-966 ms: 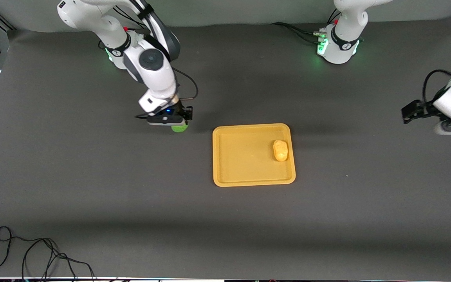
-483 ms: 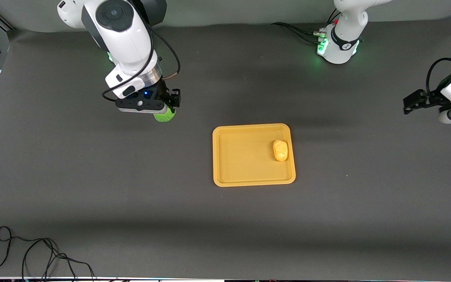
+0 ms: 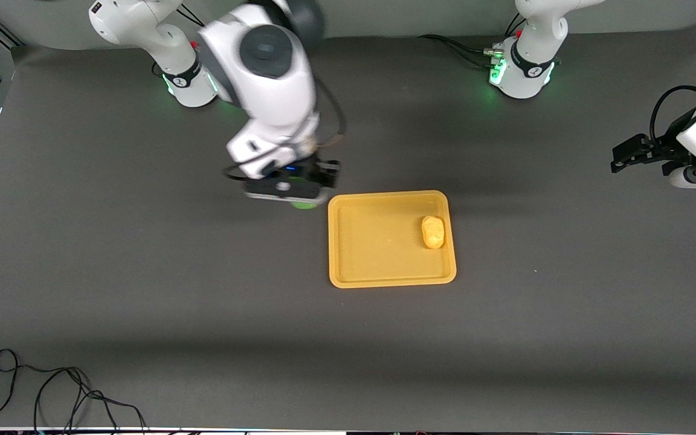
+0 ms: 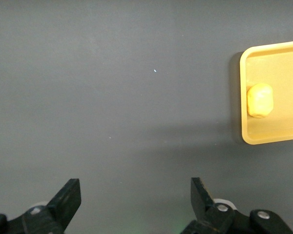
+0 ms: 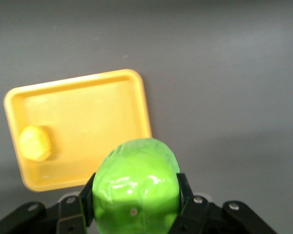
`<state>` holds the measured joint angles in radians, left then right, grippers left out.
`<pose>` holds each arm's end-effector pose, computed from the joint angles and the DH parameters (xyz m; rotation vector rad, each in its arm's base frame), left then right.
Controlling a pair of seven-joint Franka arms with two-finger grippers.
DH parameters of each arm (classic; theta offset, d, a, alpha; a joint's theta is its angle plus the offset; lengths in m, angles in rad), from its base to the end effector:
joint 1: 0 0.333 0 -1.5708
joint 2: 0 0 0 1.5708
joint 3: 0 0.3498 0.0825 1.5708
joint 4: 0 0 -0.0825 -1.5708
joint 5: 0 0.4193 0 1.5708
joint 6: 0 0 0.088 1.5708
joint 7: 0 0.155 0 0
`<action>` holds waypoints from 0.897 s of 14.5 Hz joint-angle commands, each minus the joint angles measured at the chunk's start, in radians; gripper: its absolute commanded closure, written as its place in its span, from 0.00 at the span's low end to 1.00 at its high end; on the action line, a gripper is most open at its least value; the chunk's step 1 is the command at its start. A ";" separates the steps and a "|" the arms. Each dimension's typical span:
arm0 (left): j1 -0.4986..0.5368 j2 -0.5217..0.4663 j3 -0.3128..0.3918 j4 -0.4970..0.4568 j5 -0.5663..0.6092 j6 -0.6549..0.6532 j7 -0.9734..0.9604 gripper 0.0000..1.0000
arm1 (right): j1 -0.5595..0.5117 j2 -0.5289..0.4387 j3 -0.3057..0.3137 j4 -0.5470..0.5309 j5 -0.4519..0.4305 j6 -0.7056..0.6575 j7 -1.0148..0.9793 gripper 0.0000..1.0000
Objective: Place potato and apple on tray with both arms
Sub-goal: 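Lift the apple with the right gripper and carry it over the tray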
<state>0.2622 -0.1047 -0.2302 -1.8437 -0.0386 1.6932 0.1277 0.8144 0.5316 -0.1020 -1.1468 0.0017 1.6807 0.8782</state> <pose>0.5541 0.0079 0.5402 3.1195 -0.1378 -0.0736 0.5647 0.5120 0.4764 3.1006 -0.2359 0.0608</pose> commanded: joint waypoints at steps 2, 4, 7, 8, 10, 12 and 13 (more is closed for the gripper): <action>0.005 0.026 0.005 0.050 0.025 -0.014 0.050 0.00 | 0.058 0.204 0.034 0.219 0.009 0.034 0.149 0.57; 0.003 0.046 0.006 0.055 0.026 -0.006 0.033 0.00 | 0.098 0.293 0.033 0.220 0.003 0.130 0.177 0.57; 0.002 0.046 0.005 0.055 0.023 -0.027 0.030 0.00 | 0.109 0.402 0.028 0.217 -0.008 0.239 0.191 0.57; 0.000 0.046 0.005 0.058 0.014 -0.024 0.026 0.00 | 0.107 0.428 0.025 0.216 -0.017 0.272 0.191 0.57; -0.004 0.046 0.003 0.066 0.014 -0.023 0.000 0.00 | 0.098 0.479 0.022 0.213 -0.031 0.339 0.191 0.57; -0.010 0.051 0.006 0.069 0.013 -0.018 -0.003 0.00 | 0.094 0.518 0.021 0.210 -0.032 0.399 0.191 0.57; -0.035 0.062 0.014 0.083 0.011 -0.023 -0.006 0.00 | 0.094 0.534 0.016 0.210 -0.032 0.419 0.191 0.57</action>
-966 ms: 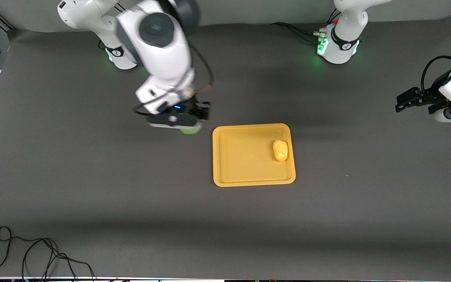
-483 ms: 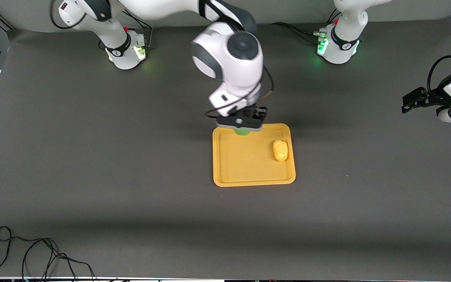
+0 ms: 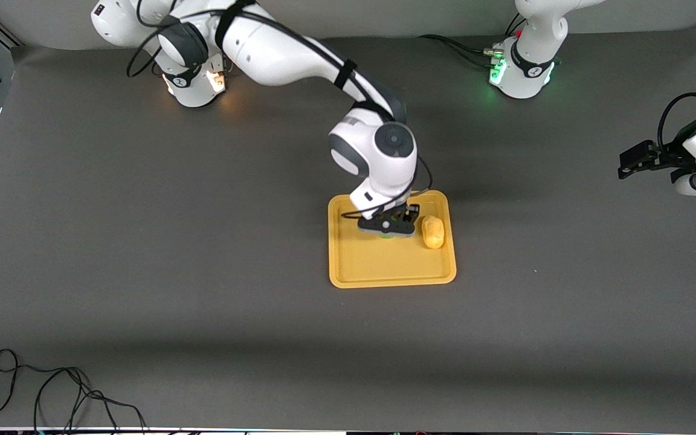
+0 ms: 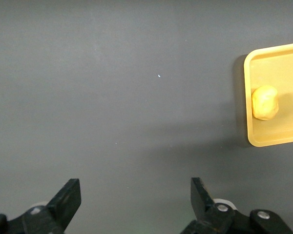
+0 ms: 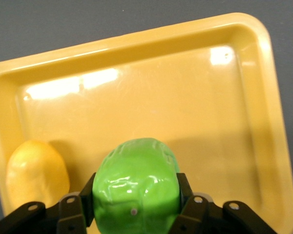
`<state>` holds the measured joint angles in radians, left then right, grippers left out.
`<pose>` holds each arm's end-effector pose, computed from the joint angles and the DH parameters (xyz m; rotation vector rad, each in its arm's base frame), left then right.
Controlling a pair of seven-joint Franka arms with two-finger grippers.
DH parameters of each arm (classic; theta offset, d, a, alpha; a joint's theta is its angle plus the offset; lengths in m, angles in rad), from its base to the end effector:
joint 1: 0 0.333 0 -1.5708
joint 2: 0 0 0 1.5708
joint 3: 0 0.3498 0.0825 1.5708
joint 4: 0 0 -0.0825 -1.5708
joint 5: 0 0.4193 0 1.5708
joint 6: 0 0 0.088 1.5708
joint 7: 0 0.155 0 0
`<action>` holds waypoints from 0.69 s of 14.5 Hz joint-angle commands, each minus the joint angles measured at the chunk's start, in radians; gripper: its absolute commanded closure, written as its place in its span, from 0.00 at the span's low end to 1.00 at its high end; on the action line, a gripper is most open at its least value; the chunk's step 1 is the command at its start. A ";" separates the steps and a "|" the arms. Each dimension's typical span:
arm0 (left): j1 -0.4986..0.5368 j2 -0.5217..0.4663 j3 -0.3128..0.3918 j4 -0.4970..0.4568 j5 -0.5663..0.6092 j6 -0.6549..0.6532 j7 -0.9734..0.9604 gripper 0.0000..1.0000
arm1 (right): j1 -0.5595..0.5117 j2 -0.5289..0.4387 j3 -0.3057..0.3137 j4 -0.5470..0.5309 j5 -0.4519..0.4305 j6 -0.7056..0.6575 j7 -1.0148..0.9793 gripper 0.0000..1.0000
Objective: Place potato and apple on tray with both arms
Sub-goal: 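Lower the apple onto the tray beside the potato and open the right gripper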
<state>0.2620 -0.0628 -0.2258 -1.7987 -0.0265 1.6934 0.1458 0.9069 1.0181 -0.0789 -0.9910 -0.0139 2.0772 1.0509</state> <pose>0.5691 0.0141 0.5402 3.1204 -0.1640 -0.0668 0.5618 0.6436 0.1961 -3.1141 0.2761 -0.1641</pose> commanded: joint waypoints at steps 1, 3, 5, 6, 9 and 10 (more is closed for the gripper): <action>-0.073 0.033 0.055 0.065 0.002 -0.024 -0.025 0.00 | 0.001 0.063 -0.016 0.054 -0.017 0.044 0.018 0.57; -0.226 0.084 0.196 0.128 -0.001 -0.043 -0.023 0.00 | 0.003 0.077 -0.018 0.052 -0.017 0.063 0.020 0.54; -0.346 0.087 0.333 0.145 -0.001 -0.064 -0.003 0.00 | 0.003 0.080 -0.018 0.048 -0.021 0.067 0.020 0.27; -0.374 0.087 0.345 0.150 0.000 -0.070 -0.011 0.00 | 0.003 0.080 -0.018 0.046 -0.026 0.067 0.020 0.18; -0.414 0.095 0.350 0.167 0.013 -0.077 -0.011 0.00 | 0.004 0.025 -0.018 0.049 -0.067 0.009 0.017 0.00; -0.414 0.093 0.349 0.170 0.013 -0.089 -0.015 0.00 | 0.003 -0.007 -0.019 0.052 -0.069 -0.055 0.017 0.00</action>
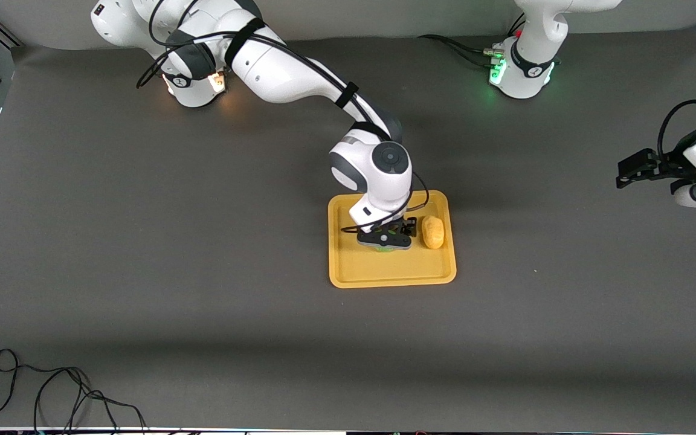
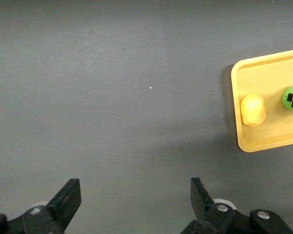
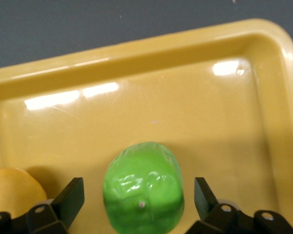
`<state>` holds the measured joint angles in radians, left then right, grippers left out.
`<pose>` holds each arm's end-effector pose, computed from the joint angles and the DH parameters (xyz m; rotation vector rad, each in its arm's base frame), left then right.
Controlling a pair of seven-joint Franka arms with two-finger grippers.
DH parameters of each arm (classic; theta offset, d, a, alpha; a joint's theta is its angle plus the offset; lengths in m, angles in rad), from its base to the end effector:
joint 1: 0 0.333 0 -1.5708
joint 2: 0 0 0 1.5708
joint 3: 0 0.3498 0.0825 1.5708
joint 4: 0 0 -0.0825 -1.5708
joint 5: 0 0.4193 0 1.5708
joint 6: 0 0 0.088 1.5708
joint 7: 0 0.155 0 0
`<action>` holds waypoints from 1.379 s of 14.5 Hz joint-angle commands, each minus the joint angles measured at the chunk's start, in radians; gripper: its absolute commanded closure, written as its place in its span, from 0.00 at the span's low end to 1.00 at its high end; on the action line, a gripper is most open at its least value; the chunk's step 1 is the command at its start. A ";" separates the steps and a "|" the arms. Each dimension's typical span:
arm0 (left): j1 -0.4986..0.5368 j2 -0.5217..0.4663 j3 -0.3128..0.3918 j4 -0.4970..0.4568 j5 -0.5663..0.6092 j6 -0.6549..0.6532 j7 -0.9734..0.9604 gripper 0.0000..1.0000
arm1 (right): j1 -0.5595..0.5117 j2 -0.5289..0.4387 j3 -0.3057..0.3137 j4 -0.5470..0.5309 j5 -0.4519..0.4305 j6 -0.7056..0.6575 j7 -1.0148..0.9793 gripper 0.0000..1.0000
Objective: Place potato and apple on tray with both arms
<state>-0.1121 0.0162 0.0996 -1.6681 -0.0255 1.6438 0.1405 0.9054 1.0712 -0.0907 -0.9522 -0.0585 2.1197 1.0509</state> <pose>0.5956 -0.0116 0.5576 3.1059 -0.2343 -0.0605 0.5749 0.6433 0.1757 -3.1179 0.2453 -0.2551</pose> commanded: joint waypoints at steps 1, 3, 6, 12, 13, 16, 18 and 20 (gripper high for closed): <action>-0.029 0.014 0.022 0.039 0.010 -0.051 -0.013 0.00 | 0.004 -0.104 -0.009 0.015 -0.024 -0.150 0.014 0.00; -0.020 0.014 0.019 0.059 0.010 -0.068 -0.016 0.00 | 0.003 -0.201 -0.012 0.012 -0.024 -0.249 0.008 0.00; -0.020 0.014 0.020 0.057 0.012 -0.070 -0.016 0.00 | -0.020 -0.347 -0.026 0.009 -0.026 -0.387 -0.003 0.00; -0.018 0.014 0.022 0.057 0.013 -0.070 -0.018 0.00 | -0.198 -0.765 -0.018 -0.355 -0.010 -0.511 -0.270 0.00; -0.018 0.014 0.023 0.060 0.013 -0.070 -0.016 0.00 | -0.274 -0.840 0.014 -0.444 -0.010 -0.497 -0.335 0.00; -0.006 0.013 0.025 0.060 0.012 -0.070 0.002 0.00 | -0.512 -0.982 0.121 -0.585 -0.010 -0.489 -0.484 0.00; -0.003 0.014 0.023 0.062 0.003 -0.070 0.005 0.00 | -0.658 -1.017 0.164 -0.626 -0.010 -0.492 -0.598 0.00; -0.006 0.016 0.022 0.062 0.002 -0.070 0.010 0.00 | -0.770 -1.037 0.178 -0.648 -0.010 -0.492 -0.739 0.00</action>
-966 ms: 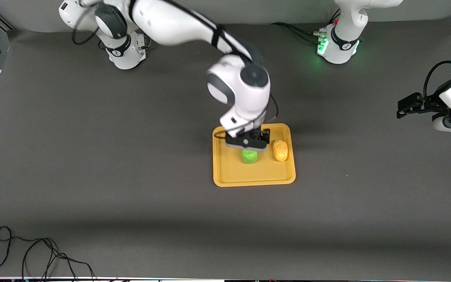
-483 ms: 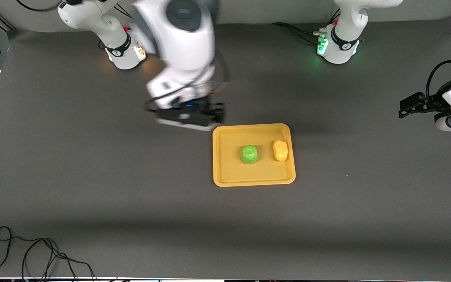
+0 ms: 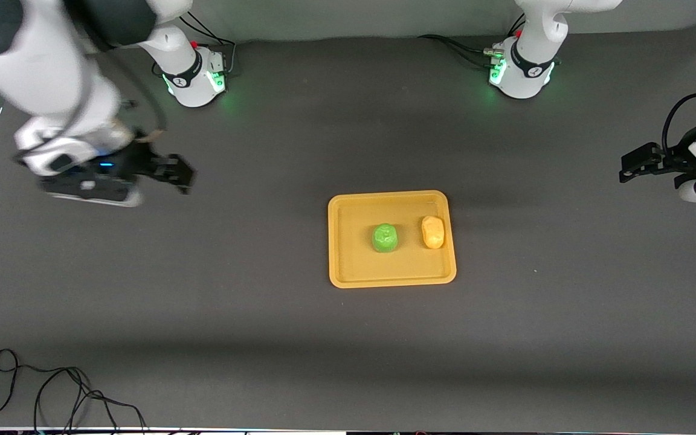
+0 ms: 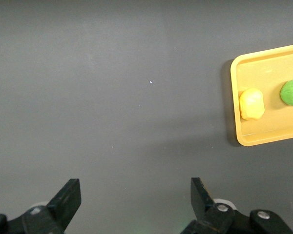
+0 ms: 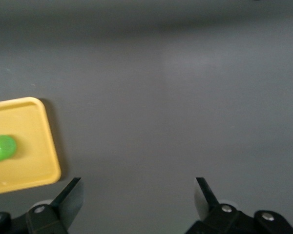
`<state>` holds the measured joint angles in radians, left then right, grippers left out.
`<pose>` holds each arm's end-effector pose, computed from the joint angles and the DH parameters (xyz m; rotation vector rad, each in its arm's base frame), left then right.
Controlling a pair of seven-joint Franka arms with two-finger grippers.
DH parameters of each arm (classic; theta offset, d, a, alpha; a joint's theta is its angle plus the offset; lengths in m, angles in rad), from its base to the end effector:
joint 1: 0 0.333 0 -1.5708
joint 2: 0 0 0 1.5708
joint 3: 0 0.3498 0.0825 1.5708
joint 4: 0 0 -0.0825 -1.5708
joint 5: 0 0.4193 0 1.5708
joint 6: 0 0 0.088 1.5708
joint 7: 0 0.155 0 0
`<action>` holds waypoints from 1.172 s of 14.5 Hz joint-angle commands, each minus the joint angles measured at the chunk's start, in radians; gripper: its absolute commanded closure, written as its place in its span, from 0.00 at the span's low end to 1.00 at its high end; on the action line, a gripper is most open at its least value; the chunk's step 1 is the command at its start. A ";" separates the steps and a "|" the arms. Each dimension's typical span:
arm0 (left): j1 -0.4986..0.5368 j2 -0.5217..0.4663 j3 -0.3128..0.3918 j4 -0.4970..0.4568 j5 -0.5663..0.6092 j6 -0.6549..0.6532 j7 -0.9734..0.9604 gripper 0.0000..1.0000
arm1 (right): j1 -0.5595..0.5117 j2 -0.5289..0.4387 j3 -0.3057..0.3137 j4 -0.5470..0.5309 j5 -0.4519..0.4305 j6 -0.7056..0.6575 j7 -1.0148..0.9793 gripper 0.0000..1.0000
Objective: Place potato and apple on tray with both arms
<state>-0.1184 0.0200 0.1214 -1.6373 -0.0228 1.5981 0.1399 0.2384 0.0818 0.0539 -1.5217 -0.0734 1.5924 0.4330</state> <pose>0.5930 -0.0023 0.5672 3.1087 -0.2110 -0.0895 0.5962 0.1664 0.5881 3.0657 -0.2132 0.0218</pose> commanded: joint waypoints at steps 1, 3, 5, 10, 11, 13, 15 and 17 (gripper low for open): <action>-0.001 0.012 0.000 0.031 0.000 -0.024 0.010 0.00 | -0.150 -0.060 0.034 -0.086 0.007 0.034 -0.194 0.00; 0.002 0.012 0.000 0.031 0.006 -0.024 0.012 0.00 | -0.241 -0.068 0.023 -0.088 0.044 0.029 -0.342 0.00; 0.012 0.015 0.001 0.036 0.007 -0.023 0.029 0.00 | -0.269 -0.070 -0.020 -0.086 0.049 0.026 -0.439 0.00; 0.020 0.026 0.001 0.047 0.004 -0.026 0.043 0.00 | -0.264 -0.070 -0.055 -0.069 0.049 -0.020 -0.476 0.00; 0.017 0.026 0.000 0.047 0.001 -0.026 0.032 0.00 | -0.263 -0.068 -0.055 -0.066 0.049 -0.029 -0.476 0.00; 0.006 0.028 -0.002 0.047 0.000 -0.027 0.020 0.00 | -0.263 -0.068 -0.055 -0.063 0.049 -0.034 -0.476 0.00; 0.009 0.028 -0.003 0.050 -0.002 -0.027 0.013 0.00 | -0.263 -0.068 -0.055 -0.063 0.053 -0.035 -0.467 0.00; 0.013 0.028 -0.003 0.057 -0.002 -0.027 0.013 0.00 | -0.264 -0.068 -0.059 -0.063 0.107 -0.054 -0.465 0.00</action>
<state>-0.1031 0.0303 0.1154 -1.6242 -0.0234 1.5981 0.1638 -0.0297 0.0316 0.0044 -1.5763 -0.0182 1.5626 -0.0238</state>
